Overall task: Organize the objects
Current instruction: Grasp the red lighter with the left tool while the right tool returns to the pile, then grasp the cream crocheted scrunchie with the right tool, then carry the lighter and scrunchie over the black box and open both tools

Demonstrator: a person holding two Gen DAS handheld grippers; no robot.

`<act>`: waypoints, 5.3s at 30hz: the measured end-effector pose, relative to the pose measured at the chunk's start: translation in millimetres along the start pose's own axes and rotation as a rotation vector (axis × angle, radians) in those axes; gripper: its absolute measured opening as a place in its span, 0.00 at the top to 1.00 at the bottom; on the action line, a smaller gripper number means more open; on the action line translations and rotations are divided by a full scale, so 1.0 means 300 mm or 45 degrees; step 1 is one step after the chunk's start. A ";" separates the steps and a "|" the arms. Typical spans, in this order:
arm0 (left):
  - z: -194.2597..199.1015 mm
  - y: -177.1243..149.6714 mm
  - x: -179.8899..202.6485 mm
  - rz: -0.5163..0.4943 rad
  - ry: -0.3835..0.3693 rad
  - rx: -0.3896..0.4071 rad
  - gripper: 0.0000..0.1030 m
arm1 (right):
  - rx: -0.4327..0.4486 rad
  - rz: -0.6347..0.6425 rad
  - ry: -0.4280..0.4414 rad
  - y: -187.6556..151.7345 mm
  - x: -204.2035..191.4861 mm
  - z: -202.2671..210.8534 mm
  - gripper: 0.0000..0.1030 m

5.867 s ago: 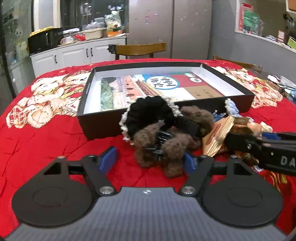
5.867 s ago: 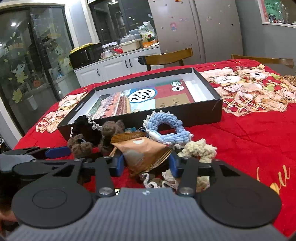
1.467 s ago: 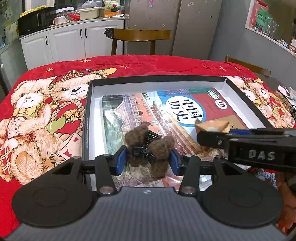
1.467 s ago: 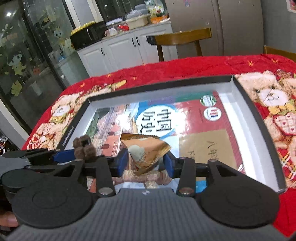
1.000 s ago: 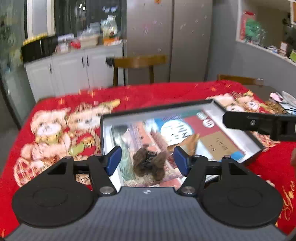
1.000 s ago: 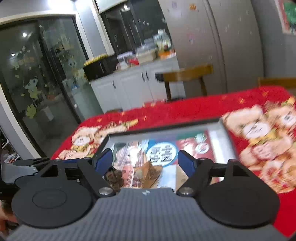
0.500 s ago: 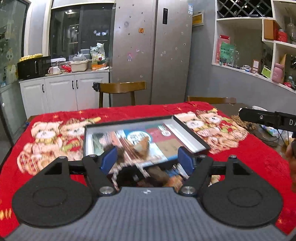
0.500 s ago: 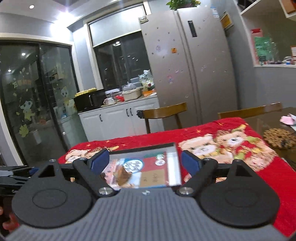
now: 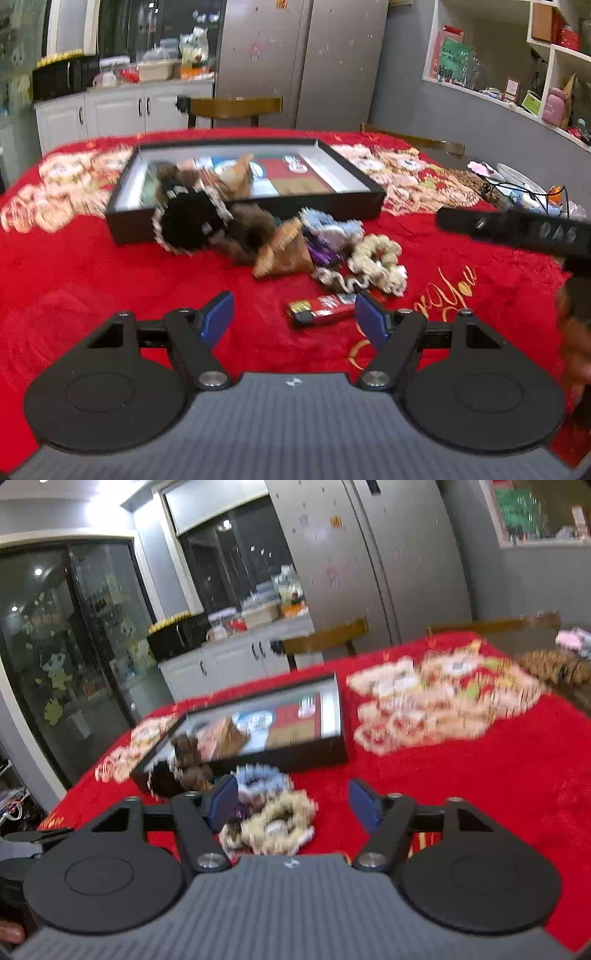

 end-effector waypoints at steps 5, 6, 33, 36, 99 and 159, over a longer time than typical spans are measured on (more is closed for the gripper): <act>-0.073 -0.052 0.037 0.072 -0.023 -0.078 0.25 | -0.079 -0.029 -0.002 -0.078 0.035 -0.041 0.46; -0.088 -0.057 0.046 0.071 -0.020 -0.091 0.25 | -0.091 -0.037 0.001 -0.085 0.043 -0.050 0.46; -0.250 -0.037 0.150 -0.070 0.161 -0.048 0.15 | -0.213 -0.030 0.069 -0.125 0.067 -0.172 0.52; -0.248 -0.037 0.146 -0.075 0.164 -0.043 0.17 | -0.206 0.019 0.054 -0.129 0.054 -0.173 0.55; 0.014 0.047 -0.031 -0.017 0.257 0.124 0.17 | -0.009 -0.060 0.078 0.027 -0.076 -0.005 0.94; -0.628 0.511 -0.073 0.029 0.055 0.021 0.17 | -0.038 -0.148 -0.035 0.353 0.089 -0.580 0.94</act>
Point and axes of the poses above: each gripper's, at about its wrist camera, not at the fingertips, and z roughly against the way its jaws point, x to its right, y to its top, the point moved 9 cm from there along -z, roughly the way its jaws point, and after that the axes turned 5 degrees about x, right-handed, at the moved point
